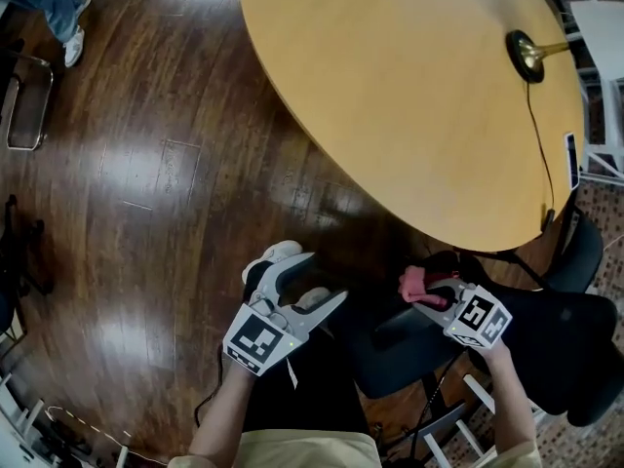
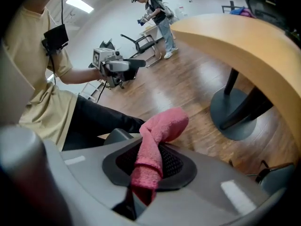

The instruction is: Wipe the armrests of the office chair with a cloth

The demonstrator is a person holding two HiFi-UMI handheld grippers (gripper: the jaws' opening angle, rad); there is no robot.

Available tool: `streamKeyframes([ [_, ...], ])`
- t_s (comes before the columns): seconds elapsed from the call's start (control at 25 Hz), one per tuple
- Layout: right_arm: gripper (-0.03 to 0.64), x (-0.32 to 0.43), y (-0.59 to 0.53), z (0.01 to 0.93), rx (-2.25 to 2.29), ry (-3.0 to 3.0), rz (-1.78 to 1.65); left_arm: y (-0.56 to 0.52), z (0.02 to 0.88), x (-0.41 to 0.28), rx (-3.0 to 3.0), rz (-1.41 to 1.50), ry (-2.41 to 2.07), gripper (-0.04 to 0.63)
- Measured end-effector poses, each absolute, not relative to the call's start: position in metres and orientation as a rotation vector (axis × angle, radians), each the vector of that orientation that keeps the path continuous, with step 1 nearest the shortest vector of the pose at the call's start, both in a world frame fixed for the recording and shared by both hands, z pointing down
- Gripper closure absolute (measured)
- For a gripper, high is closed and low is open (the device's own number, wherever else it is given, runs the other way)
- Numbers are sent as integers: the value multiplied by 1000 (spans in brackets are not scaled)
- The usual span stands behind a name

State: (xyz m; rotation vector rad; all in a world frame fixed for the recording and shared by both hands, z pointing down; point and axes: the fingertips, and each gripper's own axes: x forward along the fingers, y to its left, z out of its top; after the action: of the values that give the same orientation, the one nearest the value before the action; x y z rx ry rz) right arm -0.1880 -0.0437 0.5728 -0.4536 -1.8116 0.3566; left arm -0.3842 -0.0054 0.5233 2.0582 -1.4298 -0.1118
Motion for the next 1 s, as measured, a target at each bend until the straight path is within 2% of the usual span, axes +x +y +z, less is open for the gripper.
streamKeyframes([
  [0.28,560,-227,-4,593,-890,-1526,116,2,540,-398,2016,-123,-1464,321],
  [0.44,569,-199,42,615,-1170,-1222,102,7,541,-396,2016,-121,-1467,321],
  [0.6,569,-187,63,630,-1232,-1055,269,19,546,-400,2000,-126,-1465,327],
  [1.0,571,-157,37,645,-1148,-738,309,33,554,-422,1940,-164,-1514,328],
])
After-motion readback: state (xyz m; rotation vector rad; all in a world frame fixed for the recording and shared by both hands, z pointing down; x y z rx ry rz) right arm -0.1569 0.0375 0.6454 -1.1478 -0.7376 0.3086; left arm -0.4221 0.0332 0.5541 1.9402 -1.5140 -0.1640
